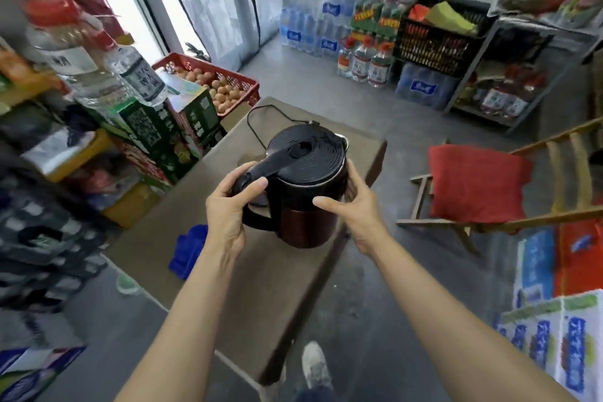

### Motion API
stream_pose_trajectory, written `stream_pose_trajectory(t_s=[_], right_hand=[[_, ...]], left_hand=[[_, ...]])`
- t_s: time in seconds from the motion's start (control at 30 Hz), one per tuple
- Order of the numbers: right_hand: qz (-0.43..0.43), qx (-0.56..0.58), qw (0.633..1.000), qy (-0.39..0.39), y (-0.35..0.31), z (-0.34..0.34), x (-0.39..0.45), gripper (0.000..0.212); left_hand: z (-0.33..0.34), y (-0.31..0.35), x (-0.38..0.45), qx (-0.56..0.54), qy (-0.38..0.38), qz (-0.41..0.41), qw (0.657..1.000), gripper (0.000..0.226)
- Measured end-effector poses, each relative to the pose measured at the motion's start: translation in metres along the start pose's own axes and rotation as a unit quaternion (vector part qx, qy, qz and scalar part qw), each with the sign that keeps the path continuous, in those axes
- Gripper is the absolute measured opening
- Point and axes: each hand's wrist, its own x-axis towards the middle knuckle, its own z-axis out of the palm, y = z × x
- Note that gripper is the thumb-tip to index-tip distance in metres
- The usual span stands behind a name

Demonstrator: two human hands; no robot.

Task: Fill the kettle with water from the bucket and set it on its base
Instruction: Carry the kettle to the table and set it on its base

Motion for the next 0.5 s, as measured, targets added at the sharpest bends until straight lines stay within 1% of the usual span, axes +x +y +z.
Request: stream_pose_trajectory(t_s=[0.07,0.1,0.2,0.4,0.5], right_hand=[[0.0,-0.009,1.0,-0.026,-0.001,0.007,0.032,0.096],[0.001,-0.017,0.999,-0.035,-0.002,0.01,0.046,0.096],[0.008,-0.021,0.997,-0.07,-0.003,0.022,0.086,0.106],[0.021,-0.041,0.988,-0.146,0.006,0.039,0.156,0.104],[0.033,-0.051,0.98,-0.189,0.012,0.044,0.184,0.101]], left_hand=[[0.001,0.004,0.023,0.003,0.017,0.005,1.0,0.039],[0.0,0.005,0.033,0.006,0.026,0.006,1.0,0.04],[-0.005,0.005,0.061,0.012,0.063,0.013,0.998,0.046],[-0.007,-0.004,0.1,0.021,0.14,0.037,0.989,0.062],[-0.005,-0.01,0.111,0.005,0.175,0.049,0.983,0.054]])
